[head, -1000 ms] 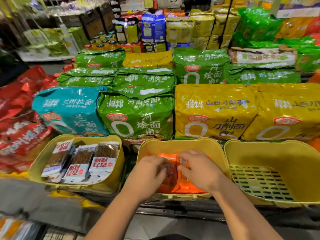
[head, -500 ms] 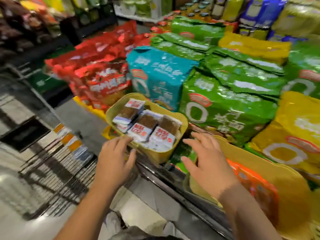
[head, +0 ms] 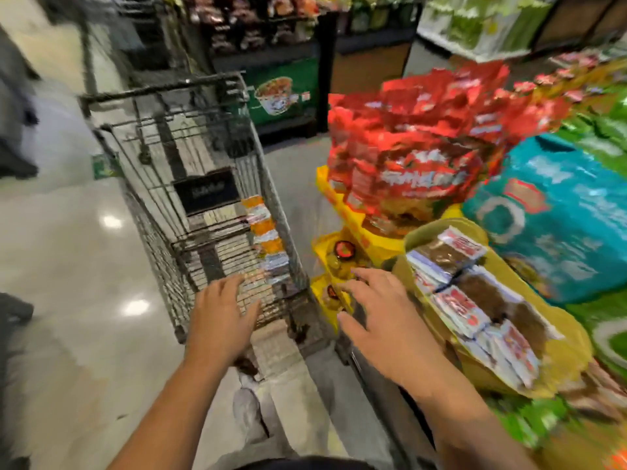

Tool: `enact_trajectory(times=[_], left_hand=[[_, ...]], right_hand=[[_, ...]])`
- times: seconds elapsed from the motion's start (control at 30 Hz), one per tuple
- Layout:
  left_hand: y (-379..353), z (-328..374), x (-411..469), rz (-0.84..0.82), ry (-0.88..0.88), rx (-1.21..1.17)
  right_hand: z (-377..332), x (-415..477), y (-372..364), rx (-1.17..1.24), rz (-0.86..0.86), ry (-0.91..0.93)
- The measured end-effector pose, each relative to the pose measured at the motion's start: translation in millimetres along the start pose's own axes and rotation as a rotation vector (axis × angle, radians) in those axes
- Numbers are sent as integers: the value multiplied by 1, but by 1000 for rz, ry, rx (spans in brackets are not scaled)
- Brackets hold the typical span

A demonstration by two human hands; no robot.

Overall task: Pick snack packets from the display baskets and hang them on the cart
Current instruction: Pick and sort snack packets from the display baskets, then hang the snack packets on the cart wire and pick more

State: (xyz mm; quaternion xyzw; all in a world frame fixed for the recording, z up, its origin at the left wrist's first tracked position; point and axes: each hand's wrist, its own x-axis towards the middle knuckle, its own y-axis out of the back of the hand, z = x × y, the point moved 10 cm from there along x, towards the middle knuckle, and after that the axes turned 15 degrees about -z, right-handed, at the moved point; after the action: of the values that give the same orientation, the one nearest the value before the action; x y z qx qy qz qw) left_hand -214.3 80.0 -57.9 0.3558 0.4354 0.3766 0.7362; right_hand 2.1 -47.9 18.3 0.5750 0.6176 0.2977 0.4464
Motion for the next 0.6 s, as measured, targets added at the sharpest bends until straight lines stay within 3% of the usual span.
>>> enact_trajectory(times=[0.27,0.6], left_hand=[[15,-86,76,-134,14,-11],[-8,-147,131,-302,53,-294]], right_hand=[[-33,134,-68,-45,-212,-89],[-20,226,-153,-21,-455,-264]])
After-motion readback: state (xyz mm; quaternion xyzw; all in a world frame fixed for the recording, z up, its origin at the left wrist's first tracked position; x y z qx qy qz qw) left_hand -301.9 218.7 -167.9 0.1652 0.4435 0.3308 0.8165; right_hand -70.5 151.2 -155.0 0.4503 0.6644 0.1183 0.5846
